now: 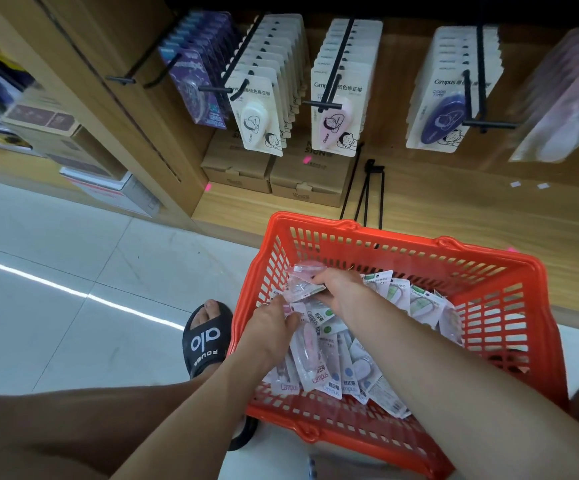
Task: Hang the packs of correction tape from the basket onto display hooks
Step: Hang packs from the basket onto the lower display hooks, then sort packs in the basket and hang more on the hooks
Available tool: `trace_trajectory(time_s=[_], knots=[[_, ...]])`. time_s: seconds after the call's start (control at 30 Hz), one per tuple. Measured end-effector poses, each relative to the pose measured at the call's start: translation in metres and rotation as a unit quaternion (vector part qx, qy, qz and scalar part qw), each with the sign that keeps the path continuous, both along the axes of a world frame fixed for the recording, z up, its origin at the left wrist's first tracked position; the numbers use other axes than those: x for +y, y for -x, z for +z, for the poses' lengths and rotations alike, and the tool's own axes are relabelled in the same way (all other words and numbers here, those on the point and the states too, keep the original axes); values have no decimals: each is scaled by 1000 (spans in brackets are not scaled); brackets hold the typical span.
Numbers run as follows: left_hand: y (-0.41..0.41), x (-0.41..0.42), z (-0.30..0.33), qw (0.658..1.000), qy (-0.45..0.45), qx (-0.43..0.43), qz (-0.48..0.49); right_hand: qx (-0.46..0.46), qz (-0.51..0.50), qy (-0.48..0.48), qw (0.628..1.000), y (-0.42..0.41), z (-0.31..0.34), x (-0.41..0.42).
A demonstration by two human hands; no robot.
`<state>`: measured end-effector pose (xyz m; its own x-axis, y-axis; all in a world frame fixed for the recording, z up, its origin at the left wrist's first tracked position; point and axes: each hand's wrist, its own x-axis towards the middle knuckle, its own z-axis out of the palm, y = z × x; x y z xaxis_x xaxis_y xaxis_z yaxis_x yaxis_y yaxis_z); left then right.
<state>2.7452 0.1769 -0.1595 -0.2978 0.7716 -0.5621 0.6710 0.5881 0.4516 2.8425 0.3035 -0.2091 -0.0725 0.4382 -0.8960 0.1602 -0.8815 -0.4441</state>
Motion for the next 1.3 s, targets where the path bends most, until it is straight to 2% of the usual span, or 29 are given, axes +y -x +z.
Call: trace_trajectory(time_s=[0.1, 0.3, 0.37, 0.47, 0.63, 0.73, 0.87, 1.0, 1.07, 1.23, 1.3], knots=[[-3, -6, 9, 999, 18, 7, -51, 40, -24, 7, 999, -18, 11, -10], [2, -14, 39, 995, -10, 7, -96, 87, -32, 40, 995, -73, 51, -23], [6, -16, 45, 995, -9, 11, -98, 94, -46, 52, 993, -89, 54, -24], [10, -17, 58, 995, -6, 62, -74, 89, -46, 46, 994, -110, 62, -28], [15, -6, 58, 993, -41, -29, 102, 160, -36, 10, 986, -124, 86, -35], [4, 4, 63, 982, -81, -92, 141, 188, -11, -22, 982, -124, 100, -42], [-18, 20, 78, 948, -149, -199, 199, 195, 3, -77, 978, -123, 121, -45], [-34, 35, 93, 907, -137, -277, 287, 201, 1, -118, 973, -129, 141, -39], [-44, 40, 105, 893, -129, -319, 290, 193, 4, -133, 972, -131, 148, -37], [-57, 42, 128, 911, -157, -345, 161, 180, -9, -164, 970, -134, 153, -38], [-57, 45, 132, 908, -171, -353, 148, 184, -28, -171, 968, -138, 155, -37]])
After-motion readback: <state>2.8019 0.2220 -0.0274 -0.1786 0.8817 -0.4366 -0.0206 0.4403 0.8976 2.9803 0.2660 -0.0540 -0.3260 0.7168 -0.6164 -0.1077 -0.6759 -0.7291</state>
